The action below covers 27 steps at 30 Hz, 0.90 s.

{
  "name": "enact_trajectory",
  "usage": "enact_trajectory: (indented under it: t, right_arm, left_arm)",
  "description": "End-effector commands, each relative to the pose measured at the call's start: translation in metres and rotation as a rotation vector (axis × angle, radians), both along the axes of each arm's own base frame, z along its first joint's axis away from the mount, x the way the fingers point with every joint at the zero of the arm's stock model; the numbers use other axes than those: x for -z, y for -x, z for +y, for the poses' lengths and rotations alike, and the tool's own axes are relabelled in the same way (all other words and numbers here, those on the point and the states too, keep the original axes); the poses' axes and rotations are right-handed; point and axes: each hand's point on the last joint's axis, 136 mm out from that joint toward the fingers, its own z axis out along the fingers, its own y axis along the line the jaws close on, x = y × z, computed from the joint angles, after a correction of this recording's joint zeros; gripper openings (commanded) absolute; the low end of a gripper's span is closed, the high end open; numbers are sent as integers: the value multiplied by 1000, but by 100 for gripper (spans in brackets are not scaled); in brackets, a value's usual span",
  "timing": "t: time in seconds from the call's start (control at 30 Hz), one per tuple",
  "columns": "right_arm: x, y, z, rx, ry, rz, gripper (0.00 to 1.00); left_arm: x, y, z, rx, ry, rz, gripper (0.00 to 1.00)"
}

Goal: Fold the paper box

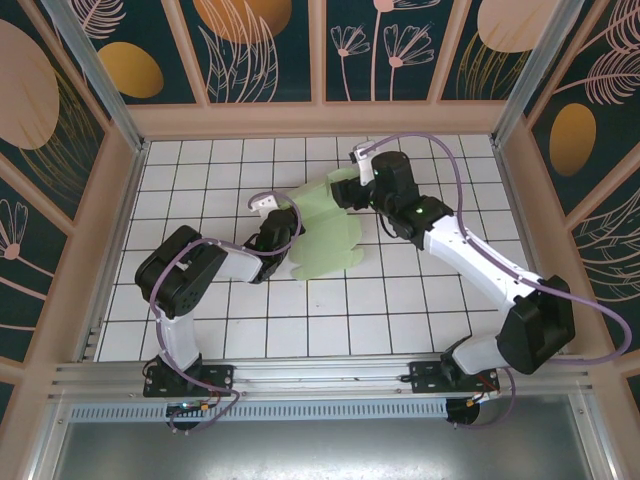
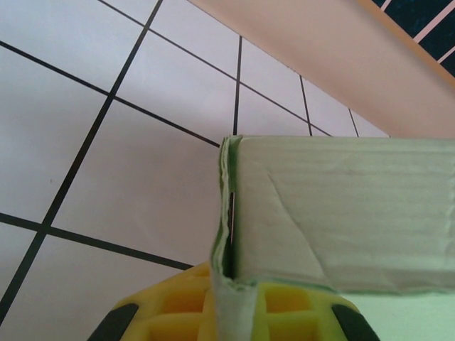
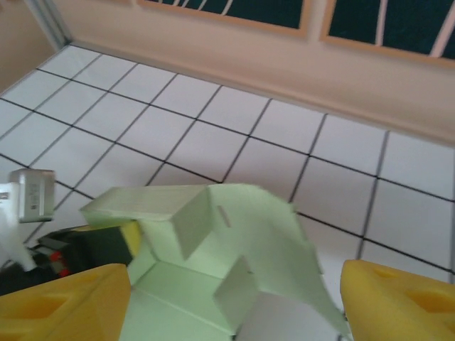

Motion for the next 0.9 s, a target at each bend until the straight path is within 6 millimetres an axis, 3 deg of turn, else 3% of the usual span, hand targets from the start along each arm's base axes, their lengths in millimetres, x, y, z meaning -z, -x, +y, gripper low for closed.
enact_trajectory:
  t: [0.0, 0.3, 0.63, 0.87]
  right_arm:
    - [-13, -6, -13, 30, 90, -110, 79]
    - [18, -11, 10, 67, 285, -184, 84]
    - [36, -25, 11, 169, 473, -237, 84]
    - [39, -27, 8, 192, 502, -239, 84]
  left_arm:
    - [-20, -4, -9, 21, 26, -19, 0]
    - [-17, -4, -15, 45, 39, 11, 0]
    - [-19, -2, -16, 54, 47, 10, 0]
    - [-19, -1, -15, 53, 43, 10, 0]
